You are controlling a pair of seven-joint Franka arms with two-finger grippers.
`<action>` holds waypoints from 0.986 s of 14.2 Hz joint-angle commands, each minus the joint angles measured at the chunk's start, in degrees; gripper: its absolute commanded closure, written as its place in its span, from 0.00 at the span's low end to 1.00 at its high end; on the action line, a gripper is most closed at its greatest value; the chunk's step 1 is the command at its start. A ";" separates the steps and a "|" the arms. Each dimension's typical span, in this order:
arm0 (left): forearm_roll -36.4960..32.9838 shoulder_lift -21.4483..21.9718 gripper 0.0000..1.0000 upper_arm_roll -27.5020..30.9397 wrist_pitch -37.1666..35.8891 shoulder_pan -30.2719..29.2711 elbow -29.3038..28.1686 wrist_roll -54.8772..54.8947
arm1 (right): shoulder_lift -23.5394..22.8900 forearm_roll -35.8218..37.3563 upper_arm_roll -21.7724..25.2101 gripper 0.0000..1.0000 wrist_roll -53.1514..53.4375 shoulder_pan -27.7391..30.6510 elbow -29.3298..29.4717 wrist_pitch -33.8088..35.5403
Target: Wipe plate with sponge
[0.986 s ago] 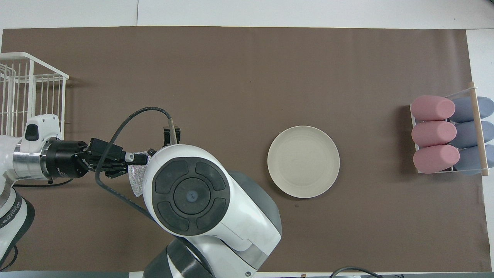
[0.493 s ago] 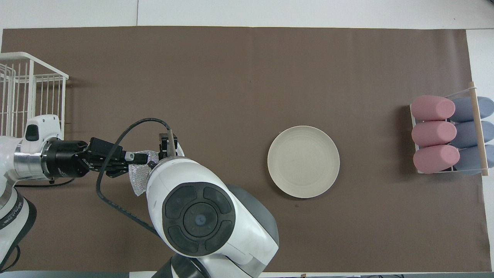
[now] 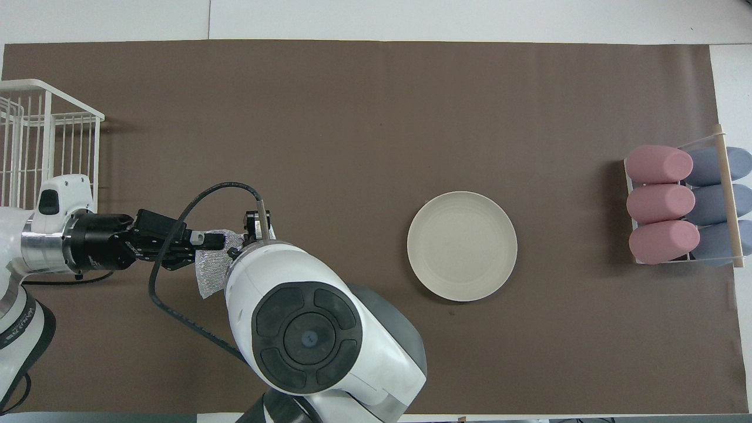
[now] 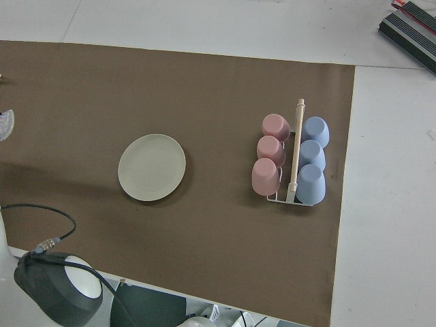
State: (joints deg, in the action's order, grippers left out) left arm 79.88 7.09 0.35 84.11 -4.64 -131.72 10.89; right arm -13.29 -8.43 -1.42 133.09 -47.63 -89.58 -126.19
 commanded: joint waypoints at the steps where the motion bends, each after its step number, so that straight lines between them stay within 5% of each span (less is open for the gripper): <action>1: 0.98 0.47 1.00 0.62 0.62 1.03 -0.91 0.88 | 1.69 -0.62 -0.08 1.00 -3.18 0.26 -2.44 -1.34; 6: 0.54 0.47 1.00 0.62 0.27 0.95 -0.91 0.97 | 1.69 -0.62 -0.08 1.00 -3.28 0.26 -2.44 -1.25; 7: 0.11 0.47 0.62 0.62 0.18 0.95 -0.65 0.97 | 1.69 -0.62 -0.08 1.00 -3.36 0.26 -2.44 -1.25; 8: -0.85 0.64 0.01 0.62 0.18 0.95 -0.56 0.88 | 1.69 -0.62 -0.08 1.00 -3.37 0.26 -2.44 -1.25; 14: -7.52 0.65 0.00 0.62 0.88 0.16 1.89 0.36 | 4.14 -0.53 0.01 1.00 -10.35 1.13 -7.08 2.97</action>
State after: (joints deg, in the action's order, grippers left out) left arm 75.49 7.12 0.75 84.17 -4.21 -131.24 11.37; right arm -12.70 -8.43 -1.32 128.50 -47.60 -91.16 -123.95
